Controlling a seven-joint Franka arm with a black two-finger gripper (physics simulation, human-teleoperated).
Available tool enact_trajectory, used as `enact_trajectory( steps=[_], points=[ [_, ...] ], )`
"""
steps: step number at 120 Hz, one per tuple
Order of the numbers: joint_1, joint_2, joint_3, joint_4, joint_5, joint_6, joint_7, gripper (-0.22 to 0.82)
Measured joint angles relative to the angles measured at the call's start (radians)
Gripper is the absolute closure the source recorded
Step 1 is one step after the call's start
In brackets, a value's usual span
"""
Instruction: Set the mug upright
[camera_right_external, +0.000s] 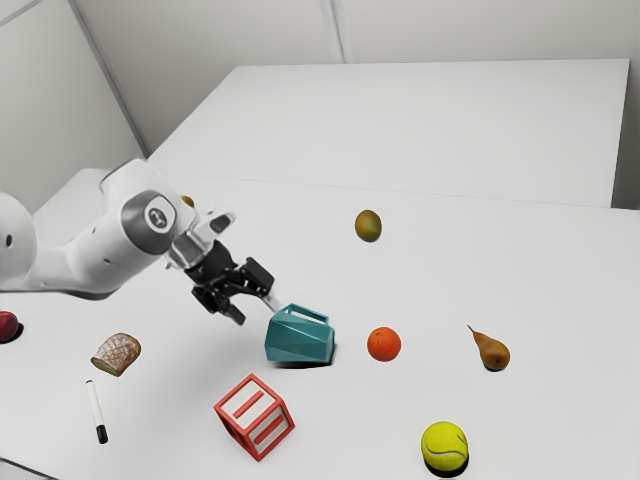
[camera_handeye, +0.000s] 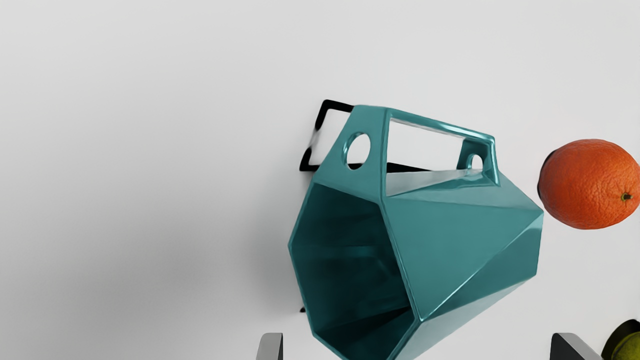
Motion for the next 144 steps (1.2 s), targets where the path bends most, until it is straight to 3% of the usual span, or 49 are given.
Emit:
enact_trajectory(
  steps=[103, 122, 144],
  points=[
    [-0.003, 0.04, -0.001, -0.134, -0.631, 0.063, 0.51, 0.04],
    [-0.005, 0.041, -0.001, -0.137, -0.704, 0.057, 0.606, 0.14],
    [-0.007, 0.046, -0.001, -0.147, -0.748, 0.053, 0.691, 0.37]
  ],
)
